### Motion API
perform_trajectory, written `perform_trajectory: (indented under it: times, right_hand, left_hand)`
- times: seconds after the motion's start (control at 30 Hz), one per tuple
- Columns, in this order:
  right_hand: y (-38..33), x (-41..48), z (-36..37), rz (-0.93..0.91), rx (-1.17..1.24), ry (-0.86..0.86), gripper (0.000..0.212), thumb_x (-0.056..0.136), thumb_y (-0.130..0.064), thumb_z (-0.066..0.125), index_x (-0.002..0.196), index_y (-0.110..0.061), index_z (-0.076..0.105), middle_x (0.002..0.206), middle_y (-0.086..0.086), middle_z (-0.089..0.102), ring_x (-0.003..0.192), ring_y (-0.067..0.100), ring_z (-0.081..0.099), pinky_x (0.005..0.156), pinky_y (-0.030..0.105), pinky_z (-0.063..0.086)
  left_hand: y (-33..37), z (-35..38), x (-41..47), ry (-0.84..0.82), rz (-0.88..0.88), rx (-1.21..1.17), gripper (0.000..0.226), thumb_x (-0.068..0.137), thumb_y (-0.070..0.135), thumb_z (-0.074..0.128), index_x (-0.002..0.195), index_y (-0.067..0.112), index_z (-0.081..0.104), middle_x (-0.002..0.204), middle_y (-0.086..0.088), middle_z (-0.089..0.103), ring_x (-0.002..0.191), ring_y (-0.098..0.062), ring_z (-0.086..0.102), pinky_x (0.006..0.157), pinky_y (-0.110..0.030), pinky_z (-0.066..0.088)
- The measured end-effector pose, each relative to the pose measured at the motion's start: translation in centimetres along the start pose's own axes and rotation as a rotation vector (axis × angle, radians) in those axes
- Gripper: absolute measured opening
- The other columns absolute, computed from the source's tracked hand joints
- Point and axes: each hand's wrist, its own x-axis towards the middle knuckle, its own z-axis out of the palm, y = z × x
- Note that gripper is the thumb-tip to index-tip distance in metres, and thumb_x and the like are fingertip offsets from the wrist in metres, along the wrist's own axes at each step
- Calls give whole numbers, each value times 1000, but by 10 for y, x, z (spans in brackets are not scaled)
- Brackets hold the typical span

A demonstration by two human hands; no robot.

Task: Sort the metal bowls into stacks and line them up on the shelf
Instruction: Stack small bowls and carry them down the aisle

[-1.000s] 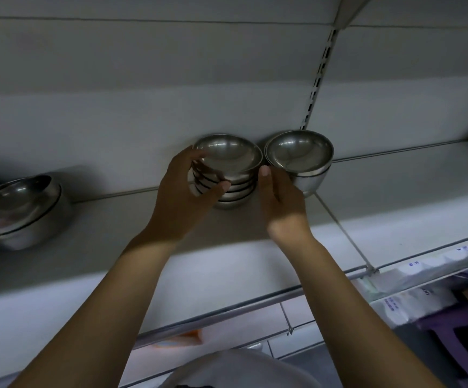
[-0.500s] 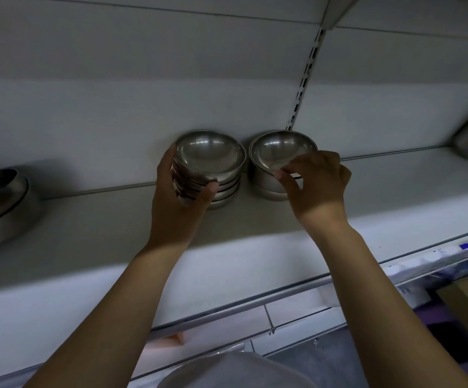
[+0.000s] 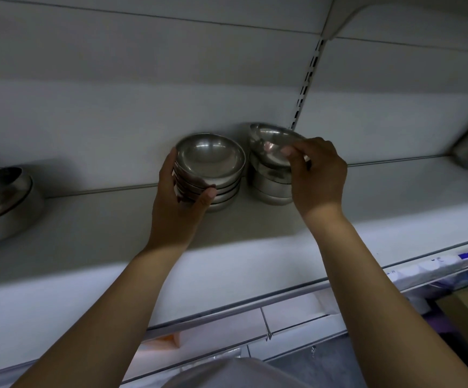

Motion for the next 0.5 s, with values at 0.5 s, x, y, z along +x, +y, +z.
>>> perform_trajectory:
  times: [0.5]
  right_hand:
    - [-40,-9,52,-251,225,-90,7,88,-7,72,84,-9,77,85,-4,69,91,20,58,83,20,45]
  left_hand:
    - [1,-2,1,12,-9,-98,111,70,55,77,157,43,9,162,16,29,139,3,42,100,-14,49]
